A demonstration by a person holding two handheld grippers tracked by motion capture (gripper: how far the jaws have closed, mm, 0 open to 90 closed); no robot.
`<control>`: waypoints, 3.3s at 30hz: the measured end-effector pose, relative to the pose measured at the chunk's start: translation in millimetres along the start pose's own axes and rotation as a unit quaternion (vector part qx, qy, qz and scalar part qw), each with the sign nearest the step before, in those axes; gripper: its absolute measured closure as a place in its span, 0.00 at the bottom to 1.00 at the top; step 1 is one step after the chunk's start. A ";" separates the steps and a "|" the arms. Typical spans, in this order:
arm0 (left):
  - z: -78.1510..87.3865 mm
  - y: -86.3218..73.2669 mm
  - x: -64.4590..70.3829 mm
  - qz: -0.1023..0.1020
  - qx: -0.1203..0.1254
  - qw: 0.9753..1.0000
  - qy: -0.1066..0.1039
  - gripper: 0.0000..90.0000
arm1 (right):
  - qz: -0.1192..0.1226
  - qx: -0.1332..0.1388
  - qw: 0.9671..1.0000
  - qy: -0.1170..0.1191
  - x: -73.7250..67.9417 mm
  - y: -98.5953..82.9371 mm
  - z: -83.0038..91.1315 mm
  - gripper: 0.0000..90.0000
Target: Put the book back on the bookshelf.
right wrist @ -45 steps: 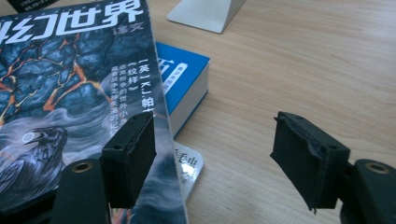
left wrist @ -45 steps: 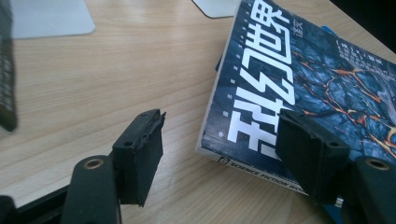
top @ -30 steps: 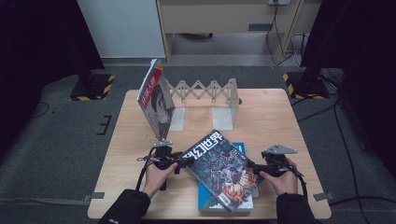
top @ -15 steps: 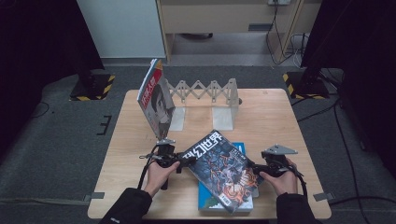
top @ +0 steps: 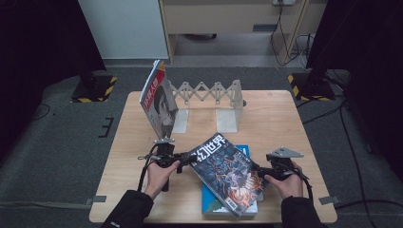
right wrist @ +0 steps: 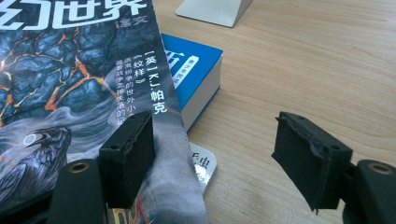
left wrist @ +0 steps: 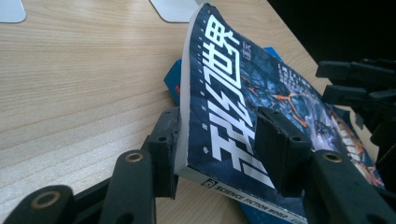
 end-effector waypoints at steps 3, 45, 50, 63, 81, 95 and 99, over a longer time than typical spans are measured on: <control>-2.8 -5.9 -0.9 -0.007 -0.009 1.000 0.008 0.53 | 0.000 0.001 1.000 0.000 -0.1 0.0 0.0 0.32; -5.5 14.6 6.8 0.037 0.017 0.998 -0.049 0.48 | 0.002 0.003 1.000 -0.002 2.3 -1.8 0.7 0.32; -5.0 5.8 8.6 0.001 -0.010 1.000 -0.014 0.47 | 0.002 0.006 1.000 -0.003 2.1 -1.9 0.4 0.32; -8.4 -16.9 3.1 0.011 -0.027 1.000 0.000 0.38 | 0.002 0.009 1.000 -0.003 0.9 -1.3 0.1 0.32; -7.7 -38.2 5.5 0.031 -0.032 0.999 0.003 0.26 | 0.003 0.010 1.000 -0.001 -0.5 -0.8 -0.4 0.31; 0.8 -8.3 21.9 0.003 0.003 1.000 -0.015 0.46 | 0.004 0.009 1.000 -0.004 0.9 -1.4 -0.7 0.31; -4.5 -2.7 19.3 0.009 0.006 1.000 -0.018 0.45 | -0.001 0.011 1.000 -0.003 1.1 -2.1 -0.9 0.31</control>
Point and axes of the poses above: each handheld gripper's, and its own axes: z roughly backward along the jaws, y roughly out of its top, x roughly to its right, the point moved 2 cm from there along -z, roughly forward along the jaws, and after that the axes turned 1 degree about y, right-handed, at the moved point
